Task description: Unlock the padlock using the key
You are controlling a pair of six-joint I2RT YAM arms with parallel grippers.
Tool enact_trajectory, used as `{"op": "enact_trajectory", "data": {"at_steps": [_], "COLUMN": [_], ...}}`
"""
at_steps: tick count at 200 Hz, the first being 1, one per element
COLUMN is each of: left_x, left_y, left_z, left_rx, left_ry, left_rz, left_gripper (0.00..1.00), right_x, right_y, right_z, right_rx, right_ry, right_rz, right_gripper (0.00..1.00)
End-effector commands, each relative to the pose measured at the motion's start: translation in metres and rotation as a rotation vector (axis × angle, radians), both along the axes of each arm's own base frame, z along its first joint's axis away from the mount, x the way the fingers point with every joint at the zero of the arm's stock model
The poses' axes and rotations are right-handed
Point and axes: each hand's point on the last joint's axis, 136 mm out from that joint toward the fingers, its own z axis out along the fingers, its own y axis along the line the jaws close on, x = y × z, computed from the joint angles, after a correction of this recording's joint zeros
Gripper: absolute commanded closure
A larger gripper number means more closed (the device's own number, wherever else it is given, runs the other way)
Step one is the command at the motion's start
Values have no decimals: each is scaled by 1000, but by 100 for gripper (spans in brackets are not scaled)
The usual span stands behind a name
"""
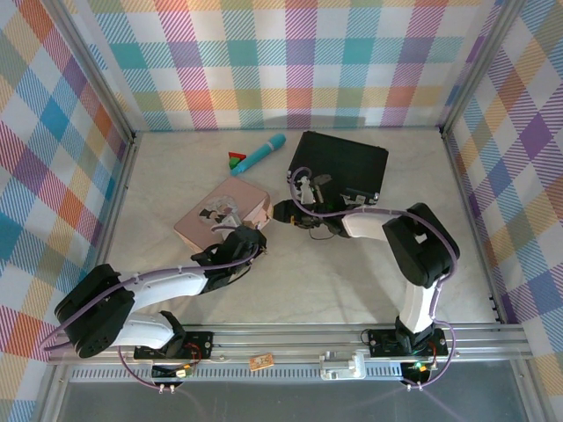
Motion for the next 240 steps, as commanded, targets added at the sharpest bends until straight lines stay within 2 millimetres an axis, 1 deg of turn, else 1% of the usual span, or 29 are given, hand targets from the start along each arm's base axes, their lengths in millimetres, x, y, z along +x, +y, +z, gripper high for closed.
{"op": "enact_trajectory", "data": {"at_steps": [1, 21, 34, 57, 67, 70, 76, 98, 112, 117, 130, 161, 186, 197, 223, 240], "left_x": [11, 14, 17, 20, 21, 22, 22, 23, 23, 23, 23, 23, 23, 22, 23, 23], "left_y": [14, 16, 16, 13, 11, 10, 9, 6, 5, 4, 3, 2, 3, 4, 4, 4], "left_z": [21, 25, 28, 28, 28, 28, 28, 25, 23, 23, 22, 24, 26, 26, 26, 26], "left_rx": [-80, -105, -141, -189, -200, -204, -211, -244, -266, -273, -278, -283, -276, -273, -275, -275], "left_ry": [-61, -74, -84, -79, -74, -73, -72, -66, -65, -67, -65, -66, -73, -72, -74, -76], "left_rz": [131, 151, 164, 171, 168, 165, 161, 165, 169, 167, 163, 158, 156, 157, 158, 158], "left_gripper": [100, 100, 100, 100, 100, 100, 100, 100, 100, 100, 100, 100, 100, 100, 100, 100], "right_x": [-19, -39, -51, -75, -83, -84, -86, -89, -87, -87, -87, -85, -84, -85, -90, -91], "right_y": [-10, -21, -23, -14, -8, -5, -3, 3, 4, 5, 10, 20, 20, 24, 34, 34], "right_z": [29, 34, 37, 47, 50, 56, 56, 51, 47, 48, 45, 31, 26, 25, 24, 22], "right_rx": [50, 98, 132, 194, 217, 237, 246, 288, 327, 346, 372, 385, 382, 387, 410, 418], "right_ry": [-4, 32, 38, 4, -16, -39, -47, -51, -45, -50, -47, -22, -24, -14, 5, 15], "right_rz": [-10, -36, -42, -9, 6, 11, 10, 3, -11, -10, 3, 1, -20, -8, 18, 13], "right_gripper": [39, 42, 44, 45, 46, 46, 46, 47, 49, 51, 54, 55, 54, 55, 65, 68]}}
